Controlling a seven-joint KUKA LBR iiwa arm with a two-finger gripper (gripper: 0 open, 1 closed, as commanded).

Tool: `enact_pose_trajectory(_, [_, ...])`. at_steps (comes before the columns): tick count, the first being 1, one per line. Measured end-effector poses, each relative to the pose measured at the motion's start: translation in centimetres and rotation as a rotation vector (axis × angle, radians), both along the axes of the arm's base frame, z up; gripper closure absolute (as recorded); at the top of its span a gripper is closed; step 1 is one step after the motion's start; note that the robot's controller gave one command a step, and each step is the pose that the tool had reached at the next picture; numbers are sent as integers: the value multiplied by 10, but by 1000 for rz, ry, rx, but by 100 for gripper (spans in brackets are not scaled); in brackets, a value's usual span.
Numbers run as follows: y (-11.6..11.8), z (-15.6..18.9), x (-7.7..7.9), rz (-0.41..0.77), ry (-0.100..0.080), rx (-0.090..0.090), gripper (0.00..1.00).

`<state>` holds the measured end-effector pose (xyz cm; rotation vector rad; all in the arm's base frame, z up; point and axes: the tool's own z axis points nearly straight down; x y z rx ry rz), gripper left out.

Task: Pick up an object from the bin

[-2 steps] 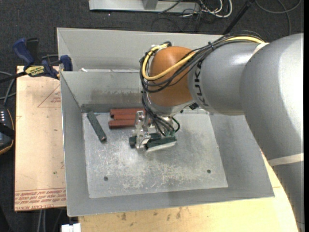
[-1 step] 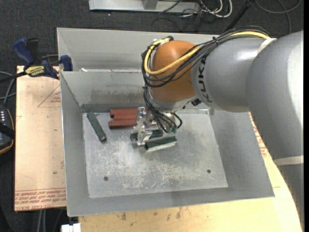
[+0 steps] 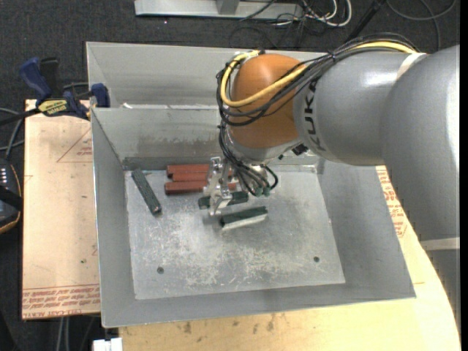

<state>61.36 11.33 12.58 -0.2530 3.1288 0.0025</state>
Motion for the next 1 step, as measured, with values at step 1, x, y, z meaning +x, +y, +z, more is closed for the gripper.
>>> enact_pose_trajectory(1, [0,12,0,0,-3,0,100])
